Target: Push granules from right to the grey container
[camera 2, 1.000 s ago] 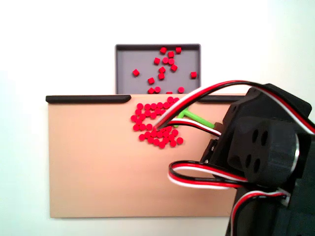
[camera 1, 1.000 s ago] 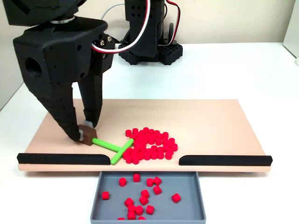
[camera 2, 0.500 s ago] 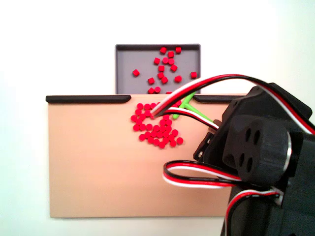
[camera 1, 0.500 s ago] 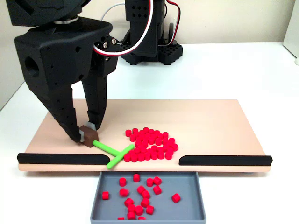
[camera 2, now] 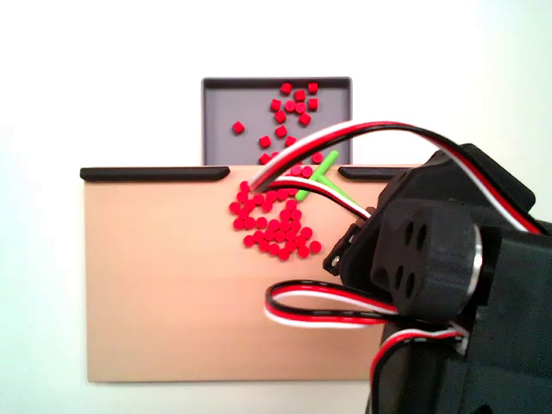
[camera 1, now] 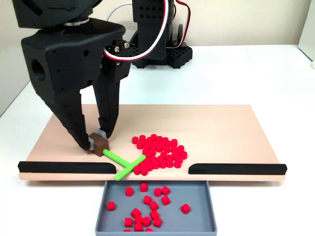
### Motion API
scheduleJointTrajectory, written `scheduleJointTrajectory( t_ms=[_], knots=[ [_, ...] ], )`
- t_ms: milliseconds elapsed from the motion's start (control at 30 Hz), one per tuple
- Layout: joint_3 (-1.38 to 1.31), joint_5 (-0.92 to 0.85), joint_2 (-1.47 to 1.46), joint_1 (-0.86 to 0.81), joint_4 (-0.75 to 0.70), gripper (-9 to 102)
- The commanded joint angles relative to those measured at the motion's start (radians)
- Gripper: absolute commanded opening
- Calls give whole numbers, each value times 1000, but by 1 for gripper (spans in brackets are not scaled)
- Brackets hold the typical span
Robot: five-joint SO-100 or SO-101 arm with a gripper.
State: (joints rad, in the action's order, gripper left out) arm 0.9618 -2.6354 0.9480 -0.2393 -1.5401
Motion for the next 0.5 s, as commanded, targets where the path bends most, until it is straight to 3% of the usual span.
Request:
scheduleJointTrajectory(
  t_ms=[0,467],
  knots=[
    [-32,34,38,11,-5,0],
    [-32,196,46,29,-5,0]
  ],
)
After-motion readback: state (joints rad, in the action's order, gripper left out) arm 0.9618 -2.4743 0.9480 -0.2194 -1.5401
